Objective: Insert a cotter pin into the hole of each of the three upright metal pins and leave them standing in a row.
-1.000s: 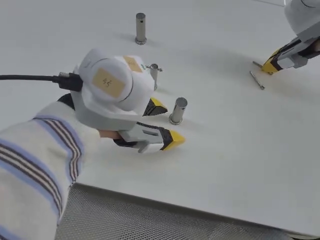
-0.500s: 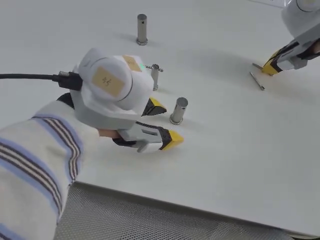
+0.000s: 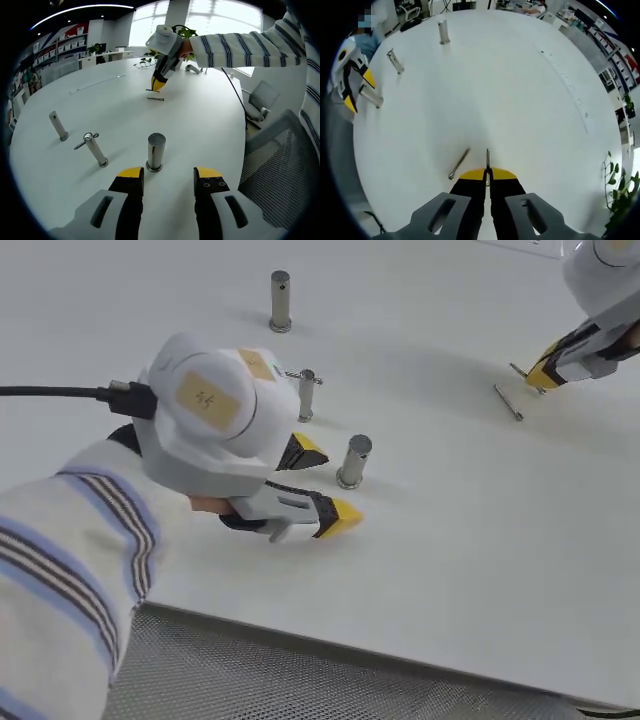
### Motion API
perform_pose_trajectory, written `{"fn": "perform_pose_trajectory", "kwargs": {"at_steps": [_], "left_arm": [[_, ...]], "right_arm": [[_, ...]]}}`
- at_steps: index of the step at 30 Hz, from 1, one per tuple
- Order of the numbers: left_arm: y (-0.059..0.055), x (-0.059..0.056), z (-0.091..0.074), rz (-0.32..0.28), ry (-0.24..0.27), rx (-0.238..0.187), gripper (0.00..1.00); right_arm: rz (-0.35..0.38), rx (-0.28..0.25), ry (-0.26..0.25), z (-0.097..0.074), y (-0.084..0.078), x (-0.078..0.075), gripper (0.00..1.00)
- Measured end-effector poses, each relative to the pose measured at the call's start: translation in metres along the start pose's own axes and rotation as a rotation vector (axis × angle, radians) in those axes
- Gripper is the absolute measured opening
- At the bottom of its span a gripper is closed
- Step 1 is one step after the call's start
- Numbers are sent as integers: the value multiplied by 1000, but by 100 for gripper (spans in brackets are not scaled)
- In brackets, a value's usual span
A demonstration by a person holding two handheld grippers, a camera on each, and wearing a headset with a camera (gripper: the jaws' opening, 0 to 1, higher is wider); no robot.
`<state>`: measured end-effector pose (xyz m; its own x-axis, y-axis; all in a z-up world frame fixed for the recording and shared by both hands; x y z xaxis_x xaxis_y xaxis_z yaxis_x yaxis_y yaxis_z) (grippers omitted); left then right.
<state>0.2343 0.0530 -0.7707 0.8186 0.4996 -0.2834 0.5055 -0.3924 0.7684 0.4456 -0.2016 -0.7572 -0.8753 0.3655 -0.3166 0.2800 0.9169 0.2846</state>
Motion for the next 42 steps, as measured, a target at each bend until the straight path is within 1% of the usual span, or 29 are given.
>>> {"fn": "perform_pose_trajectory", "kwargs": {"at_steps": [7, 17, 19, 23, 25, 29, 35, 36, 37, 38, 41, 42], "left_arm": [[2, -1, -3, 0, -2, -19, 39], [15, 0, -8, 26, 1, -64, 39], [17, 0, -8, 31, 0, -69, 39], [22, 1, -8, 45, -1, -81, 39], [24, 1, -8, 47, -3, -86, 39], [26, 1, -9, 55, 0, -92, 39], [32, 0, -9, 60, -4, -111, 39], [33, 0, -9, 64, -5, -111, 39], [34, 0, -9, 70, -6, -112, 39], [35, 0, -9, 72, -7, -114, 39], [40, 0, -8, 65, -8, -138, 38], [41, 0, -8, 63, -9, -144, 38]], "right_arm": [[-7, -14, -15, -15, 0, 7, 2], [-22, -51, -38, -39, 4, 24, 2], [-25, -59, -40, -41, 5, 25, 2], [-36, -78, -43, -50, 7, 35, 2], [-47, -84, -46, -49, 9, 34, 2], [-63, -100, -56, -57, 10, 44, 2], [-70, -139, -58, -70, 13, 64, 2], [-75, -141, -57, -68, 12, 59, 2], [-81, -143, -58, -68, 12, 58, 2], [-82, -145, -58, -69, 12, 61, 2], [-79, -154, -44, -74, 14, 70, 2], [-85, -157, -47, -76, 14, 75, 2]]}}
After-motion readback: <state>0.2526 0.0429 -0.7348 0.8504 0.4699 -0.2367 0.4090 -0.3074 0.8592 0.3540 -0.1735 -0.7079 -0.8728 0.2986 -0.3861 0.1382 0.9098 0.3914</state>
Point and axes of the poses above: the centre of the closed fingertips' face, and the gripper's own axes: z roughly forward along the fingers, x roughly to its left, y roughly out of its top, the point moved 10 cm from there along -z, roughly backward along the fingers, and after that the axes turned 11 degrees about -y, right-handed, at the moved point
